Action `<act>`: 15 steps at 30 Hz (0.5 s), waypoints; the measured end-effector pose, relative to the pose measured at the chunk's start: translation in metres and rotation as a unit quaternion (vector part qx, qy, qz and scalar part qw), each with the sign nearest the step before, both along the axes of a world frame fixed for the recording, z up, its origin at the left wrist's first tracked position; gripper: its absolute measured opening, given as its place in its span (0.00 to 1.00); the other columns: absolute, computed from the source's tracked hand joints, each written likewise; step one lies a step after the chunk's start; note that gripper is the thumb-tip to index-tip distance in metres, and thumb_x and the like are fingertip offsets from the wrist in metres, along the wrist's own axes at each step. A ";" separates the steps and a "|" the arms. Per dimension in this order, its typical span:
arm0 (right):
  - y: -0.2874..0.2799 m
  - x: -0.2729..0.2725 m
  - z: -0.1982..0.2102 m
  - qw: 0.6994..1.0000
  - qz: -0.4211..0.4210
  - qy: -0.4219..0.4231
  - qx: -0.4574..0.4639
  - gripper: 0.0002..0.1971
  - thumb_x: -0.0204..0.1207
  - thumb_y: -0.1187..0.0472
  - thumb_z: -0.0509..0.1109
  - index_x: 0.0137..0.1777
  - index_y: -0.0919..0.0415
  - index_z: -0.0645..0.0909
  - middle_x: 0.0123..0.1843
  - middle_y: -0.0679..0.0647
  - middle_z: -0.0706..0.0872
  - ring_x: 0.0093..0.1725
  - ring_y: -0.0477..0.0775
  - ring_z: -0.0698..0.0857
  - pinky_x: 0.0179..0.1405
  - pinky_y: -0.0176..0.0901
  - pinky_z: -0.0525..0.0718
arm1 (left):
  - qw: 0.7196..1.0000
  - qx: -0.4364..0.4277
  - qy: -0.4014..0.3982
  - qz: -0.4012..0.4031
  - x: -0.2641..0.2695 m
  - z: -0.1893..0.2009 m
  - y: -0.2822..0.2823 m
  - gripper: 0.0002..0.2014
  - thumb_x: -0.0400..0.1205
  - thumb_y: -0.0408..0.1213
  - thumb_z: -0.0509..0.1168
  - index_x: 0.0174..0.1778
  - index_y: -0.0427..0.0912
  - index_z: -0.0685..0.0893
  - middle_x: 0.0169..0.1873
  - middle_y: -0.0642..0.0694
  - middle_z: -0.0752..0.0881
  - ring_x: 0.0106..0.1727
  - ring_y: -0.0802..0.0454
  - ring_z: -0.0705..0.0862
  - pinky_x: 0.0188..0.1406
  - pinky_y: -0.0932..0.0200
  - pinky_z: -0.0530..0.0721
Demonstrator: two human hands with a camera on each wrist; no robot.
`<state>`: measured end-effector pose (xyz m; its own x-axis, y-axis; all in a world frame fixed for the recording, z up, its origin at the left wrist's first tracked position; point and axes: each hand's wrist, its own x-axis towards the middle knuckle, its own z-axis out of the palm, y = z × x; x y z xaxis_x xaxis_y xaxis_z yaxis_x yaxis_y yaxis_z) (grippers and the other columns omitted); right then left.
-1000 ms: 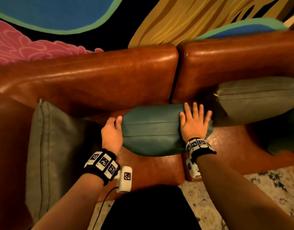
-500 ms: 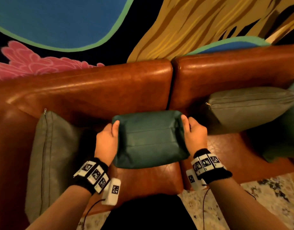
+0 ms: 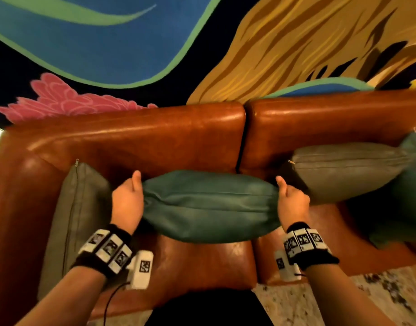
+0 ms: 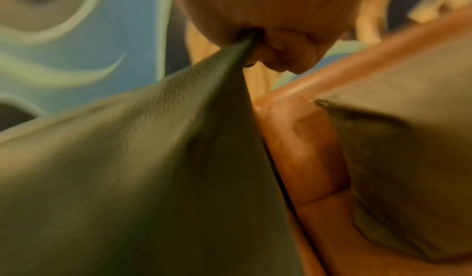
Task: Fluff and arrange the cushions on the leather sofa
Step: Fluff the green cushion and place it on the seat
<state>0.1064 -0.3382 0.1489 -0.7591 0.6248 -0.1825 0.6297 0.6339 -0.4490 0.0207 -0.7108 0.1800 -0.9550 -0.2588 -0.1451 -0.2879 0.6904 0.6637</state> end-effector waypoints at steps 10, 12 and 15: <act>0.014 0.010 -0.023 0.995 -0.076 -0.006 -0.063 0.13 0.86 0.55 0.65 0.65 0.62 0.76 0.53 0.72 0.85 0.56 0.78 0.84 0.50 0.61 0.81 | 0.990 0.049 -0.023 -0.133 0.011 0.044 0.056 0.19 0.77 0.55 0.74 0.35 0.42 0.81 0.25 0.50 0.81 0.28 0.59 0.78 0.31 0.59 0.68; 0.001 0.013 -0.031 0.988 0.064 -0.110 -0.088 0.39 0.77 0.62 0.73 0.85 0.55 0.60 0.72 0.74 0.76 0.69 0.77 0.79 0.67 0.64 0.78 | 0.981 0.040 -0.028 -0.189 0.020 0.053 0.088 0.13 0.80 0.49 0.72 0.42 0.44 0.80 0.26 0.49 0.81 0.22 0.59 0.78 0.25 0.60 0.72; -0.042 0.028 -0.025 0.905 0.303 -0.120 -0.272 0.70 0.58 0.47 0.87 0.89 0.48 0.37 0.89 0.62 0.54 0.88 0.62 0.56 0.86 0.59 0.58 | 0.965 0.054 -0.059 -0.250 0.047 0.057 0.143 0.10 0.84 0.46 0.66 0.47 0.44 0.75 0.31 0.44 0.83 0.28 0.43 0.87 0.17 0.53 0.81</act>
